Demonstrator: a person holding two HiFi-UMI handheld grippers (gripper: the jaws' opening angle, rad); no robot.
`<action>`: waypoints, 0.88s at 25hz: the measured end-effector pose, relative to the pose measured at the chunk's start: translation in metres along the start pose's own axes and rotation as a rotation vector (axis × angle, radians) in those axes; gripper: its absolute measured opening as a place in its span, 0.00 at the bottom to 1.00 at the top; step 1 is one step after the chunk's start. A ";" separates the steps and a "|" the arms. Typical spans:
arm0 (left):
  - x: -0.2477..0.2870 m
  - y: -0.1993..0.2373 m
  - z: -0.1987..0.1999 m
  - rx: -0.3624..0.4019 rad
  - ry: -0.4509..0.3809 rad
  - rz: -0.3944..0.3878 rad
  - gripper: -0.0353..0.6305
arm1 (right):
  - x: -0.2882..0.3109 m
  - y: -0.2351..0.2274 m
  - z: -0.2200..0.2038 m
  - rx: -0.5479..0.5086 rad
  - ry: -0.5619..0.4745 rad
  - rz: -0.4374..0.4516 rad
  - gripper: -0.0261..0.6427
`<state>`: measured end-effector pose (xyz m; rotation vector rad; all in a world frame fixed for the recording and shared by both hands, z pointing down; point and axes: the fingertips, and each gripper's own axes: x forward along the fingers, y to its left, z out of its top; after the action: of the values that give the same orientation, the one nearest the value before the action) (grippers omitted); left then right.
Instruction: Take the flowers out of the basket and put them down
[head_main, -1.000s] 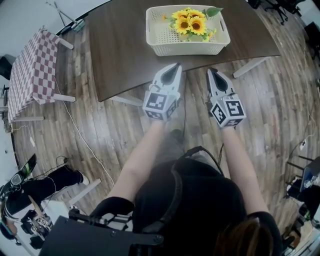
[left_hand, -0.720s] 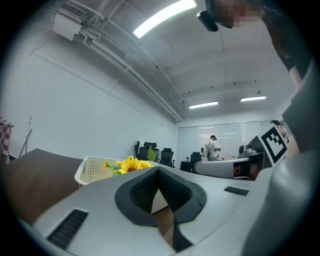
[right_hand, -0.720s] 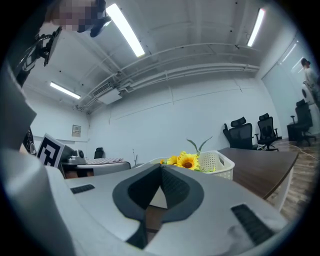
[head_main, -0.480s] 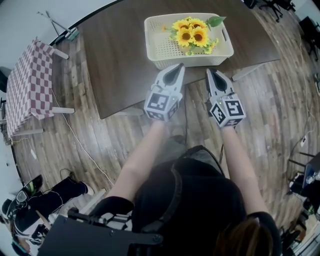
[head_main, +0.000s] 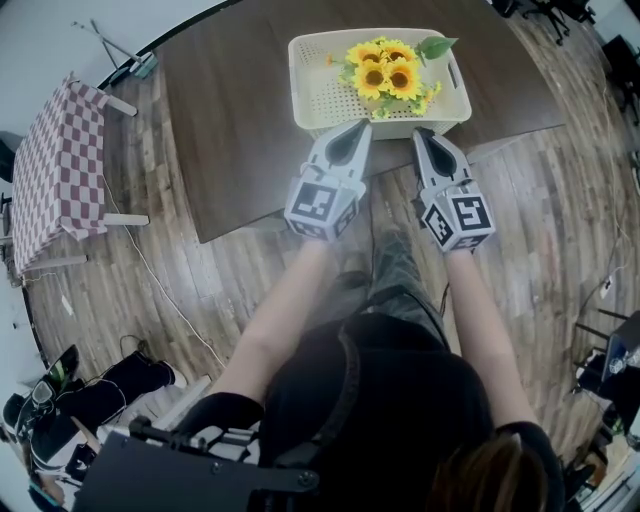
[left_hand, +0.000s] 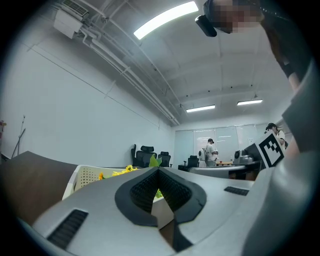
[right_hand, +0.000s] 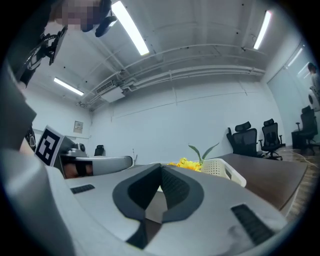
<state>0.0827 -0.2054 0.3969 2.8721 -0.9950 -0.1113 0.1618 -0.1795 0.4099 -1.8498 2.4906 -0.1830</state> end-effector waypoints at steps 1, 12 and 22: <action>0.000 0.002 -0.001 -0.001 0.004 0.008 0.05 | 0.003 -0.001 0.001 -0.009 0.003 0.010 0.04; 0.026 0.008 0.016 0.070 -0.007 0.011 0.05 | 0.045 -0.019 0.015 -0.091 0.120 0.136 0.04; 0.049 0.018 0.056 0.089 -0.066 0.047 0.05 | 0.076 -0.049 0.021 -0.072 0.207 0.134 0.04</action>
<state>0.1043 -0.2537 0.3421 2.9400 -1.1058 -0.1634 0.1881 -0.2679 0.3976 -1.7637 2.7833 -0.2977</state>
